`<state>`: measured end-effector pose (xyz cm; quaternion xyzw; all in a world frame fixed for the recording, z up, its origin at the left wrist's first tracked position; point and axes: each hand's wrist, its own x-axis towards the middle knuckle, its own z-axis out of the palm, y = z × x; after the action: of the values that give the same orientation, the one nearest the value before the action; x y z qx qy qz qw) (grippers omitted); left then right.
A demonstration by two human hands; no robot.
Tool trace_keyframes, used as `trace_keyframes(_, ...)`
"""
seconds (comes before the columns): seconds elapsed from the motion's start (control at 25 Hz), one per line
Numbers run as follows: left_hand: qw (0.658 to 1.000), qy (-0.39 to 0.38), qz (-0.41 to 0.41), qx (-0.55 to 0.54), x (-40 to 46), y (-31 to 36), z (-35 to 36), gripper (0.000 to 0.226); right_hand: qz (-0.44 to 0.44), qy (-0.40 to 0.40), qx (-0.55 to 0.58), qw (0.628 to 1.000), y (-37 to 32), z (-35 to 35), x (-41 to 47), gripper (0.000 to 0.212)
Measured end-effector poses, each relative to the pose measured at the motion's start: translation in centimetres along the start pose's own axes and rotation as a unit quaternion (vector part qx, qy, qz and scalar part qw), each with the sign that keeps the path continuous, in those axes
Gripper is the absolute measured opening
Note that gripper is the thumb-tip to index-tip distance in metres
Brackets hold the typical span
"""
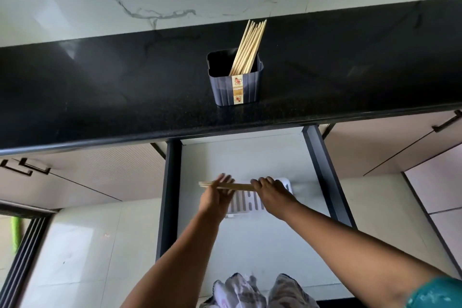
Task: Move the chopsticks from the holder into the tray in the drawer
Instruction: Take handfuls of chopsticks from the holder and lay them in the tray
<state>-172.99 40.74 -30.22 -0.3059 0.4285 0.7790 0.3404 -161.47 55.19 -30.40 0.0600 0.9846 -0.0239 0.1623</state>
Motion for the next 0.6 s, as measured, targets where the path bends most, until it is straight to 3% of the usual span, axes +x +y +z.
trace_keyframes(0.12,0.994,0.089,0.065,0.024,1.2,2.2,-2.7,0.035,0.023,-0.049,-0.016,0.998,2.0,2.1,-0.7,0.046)
trace_keyframes(0.2,0.964,0.126,0.128,0.196,1.5,2.8,-4.0,0.037,0.032,-0.084,-0.009,0.996,2.5,3.3,-0.9,0.043)
trace_keyframes(0.24,0.915,0.131,0.183,0.335,1.1,2.3,-4.3,0.034,0.036,-0.090,0.004,0.995,2.5,3.4,-0.7,0.043)
trace_keyframes(0.28,0.829,0.115,0.264,0.480,0.5,1.3,-4.5,0.029,0.039,-0.093,0.022,0.995,2.4,3.2,-0.3,0.045)
trace_keyframes(0.32,0.720,0.072,0.341,0.600,0.0,0.1,-4.9,0.025,0.033,-0.097,0.036,0.994,2.1,2.8,0.3,0.048)
trace_keyframes(0.36,0.633,0.011,0.383,0.673,-0.4,-0.9,-5.3,0.025,0.022,-0.106,0.042,0.993,1.9,2.5,0.9,0.049)
trace_keyframes(0.4,0.573,-0.052,0.380,0.724,-0.5,-1.5,-5.4,0.033,0.013,-0.120,0.042,0.992,1.6,2.2,1.3,0.049)
trace_keyframes(0.48,0.481,-0.127,0.281,0.821,-0.2,-2.7,-5.5,0.060,0.009,-0.154,0.040,0.987,1.5,2.0,1.9,0.046)
trace_keyframes(0.56,0.367,-0.144,0.187,0.900,0.1,-3.9,-6.0,0.079,0.027,-0.177,0.041,0.983,1.8,2.1,1.8,0.045)
trace_keyframes(0.6,0.326,-0.142,0.164,0.920,0.3,-4.1,-6.2,0.083,0.036,-0.181,0.046,0.982,2.0,2.1,1.8,0.044)
